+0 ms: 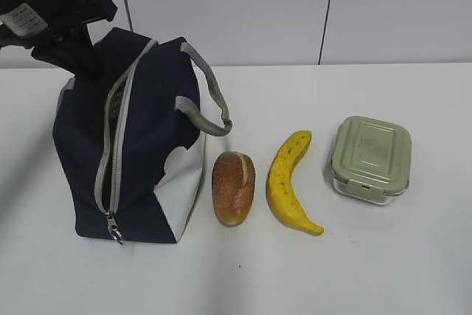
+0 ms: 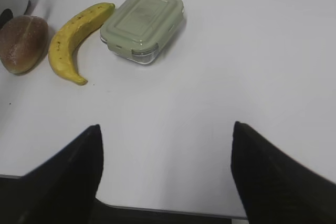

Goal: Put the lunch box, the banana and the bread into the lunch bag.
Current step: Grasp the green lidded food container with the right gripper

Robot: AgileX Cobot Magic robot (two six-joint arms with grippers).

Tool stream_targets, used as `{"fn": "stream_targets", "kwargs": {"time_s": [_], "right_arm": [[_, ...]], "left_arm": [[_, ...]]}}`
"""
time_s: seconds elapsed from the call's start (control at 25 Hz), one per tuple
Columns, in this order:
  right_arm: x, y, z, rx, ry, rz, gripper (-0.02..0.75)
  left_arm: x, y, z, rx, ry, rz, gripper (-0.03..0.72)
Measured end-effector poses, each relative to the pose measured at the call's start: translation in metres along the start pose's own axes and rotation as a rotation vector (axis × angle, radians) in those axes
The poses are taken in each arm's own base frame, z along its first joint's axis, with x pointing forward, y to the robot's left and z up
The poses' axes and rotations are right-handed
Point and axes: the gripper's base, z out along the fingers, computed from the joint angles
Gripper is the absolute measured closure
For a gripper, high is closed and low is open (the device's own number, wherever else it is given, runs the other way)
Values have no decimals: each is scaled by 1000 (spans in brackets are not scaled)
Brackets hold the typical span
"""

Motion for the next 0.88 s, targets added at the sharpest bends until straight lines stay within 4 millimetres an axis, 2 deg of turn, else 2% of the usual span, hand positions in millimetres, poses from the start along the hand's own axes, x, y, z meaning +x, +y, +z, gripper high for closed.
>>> {"fn": "stream_targets", "kwargs": {"time_s": [0.32,0.44,0.52,0.64,0.76,0.88], "right_arm": [[0,2,0,-25,-3,9,175],[-7,5,2,-63,-2,27,175],[-17,6,15,-83,74,40,175],[-38,8,46,-129,175,111,175],[-56,12,83,-182,255,207,175],[-66,15,127,-219,365,261,175]], "left_arm": [[2,0,0,5,24,-2,691],[4,0,0,5,40,-2,691],[4,0,0,5,43,-1,691],[4,0,0,5,46,-1,691],[4,0,0,5,47,-1,691],[4,0,0,5,47,-1,691]]}}
